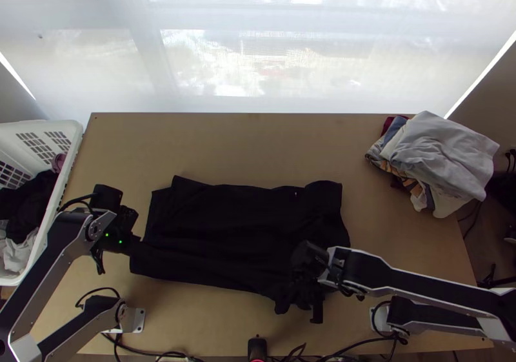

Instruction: Fold the t-shirt

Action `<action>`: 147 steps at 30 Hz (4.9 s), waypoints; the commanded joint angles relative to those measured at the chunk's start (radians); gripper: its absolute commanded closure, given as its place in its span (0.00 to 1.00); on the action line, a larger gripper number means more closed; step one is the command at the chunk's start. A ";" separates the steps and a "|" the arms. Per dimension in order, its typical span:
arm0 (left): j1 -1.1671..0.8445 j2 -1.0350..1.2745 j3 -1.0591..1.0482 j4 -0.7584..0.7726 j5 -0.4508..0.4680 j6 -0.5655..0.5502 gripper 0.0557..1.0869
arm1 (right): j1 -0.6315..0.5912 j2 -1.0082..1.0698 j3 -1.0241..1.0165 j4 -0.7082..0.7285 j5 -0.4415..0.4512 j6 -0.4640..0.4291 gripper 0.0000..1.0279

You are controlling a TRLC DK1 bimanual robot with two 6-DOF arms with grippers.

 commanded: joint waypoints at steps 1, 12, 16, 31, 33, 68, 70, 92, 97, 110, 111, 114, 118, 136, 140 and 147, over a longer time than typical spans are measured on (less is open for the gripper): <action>0.007 -0.016 0.028 -0.017 0.000 0.001 0.97 | -0.163 -0.075 0.074 -0.052 0.013 0.010 0.97; 0.007 -0.017 0.055 -0.027 0.000 0.004 0.97 | -0.373 -0.138 0.151 -0.102 0.026 0.011 0.97; 0.009 0.006 0.089 -0.017 0.000 0.015 0.97 | -0.427 -0.134 0.181 -0.101 0.034 0.008 0.97; 0.026 0.205 0.296 0.078 0.000 0.007 0.97 | -0.654 -0.025 0.276 -0.039 0.037 -0.043 0.97; 0.027 0.234 0.325 0.095 -0.001 0.002 0.97 | -0.675 0.000 0.287 -0.026 0.037 -0.046 0.97; 0.012 0.619 0.505 0.449 -0.018 0.024 0.97 | -0.854 0.523 0.617 0.023 0.043 -0.222 0.97; 0.012 0.641 0.512 0.452 -0.018 0.024 0.97 | -0.865 0.543 0.622 0.031 0.045 -0.222 0.97; -0.083 0.584 0.512 0.387 -0.020 -0.119 0.56 | -0.867 0.546 0.619 0.017 0.059 -0.184 0.04; -0.134 0.472 0.514 0.391 -0.124 -0.100 0.34 | -0.802 0.455 0.662 0.013 0.059 -0.150 0.04; -0.212 0.380 0.339 0.380 -0.260 -0.148 0.27 | -0.588 0.392 0.740 -0.070 0.059 -0.053 0.04; -0.212 0.378 0.318 0.397 -0.265 -0.148 0.27 | -0.572 0.389 0.726 -0.070 0.059 -0.047 0.04; -0.211 0.375 0.272 0.446 -0.288 -0.143 0.27 | -0.532 0.379 0.686 -0.070 0.059 -0.041 0.04; -0.202 0.386 0.242 0.464 -0.288 -0.148 0.27 | -0.512 0.376 0.643 -0.069 0.060 -0.041 0.04; -0.179 0.513 0.201 0.469 -0.276 -0.171 0.27 | -0.508 0.388 0.540 -0.035 0.060 -0.041 0.04; -0.179 0.558 0.227 0.458 -0.239 -0.191 0.27 | -0.508 0.394 0.540 -0.033 0.060 -0.041 0.04; -0.166 0.602 0.272 0.427 -0.164 -0.215 0.30 | -0.511 0.409 0.530 -0.030 0.062 -0.041 0.04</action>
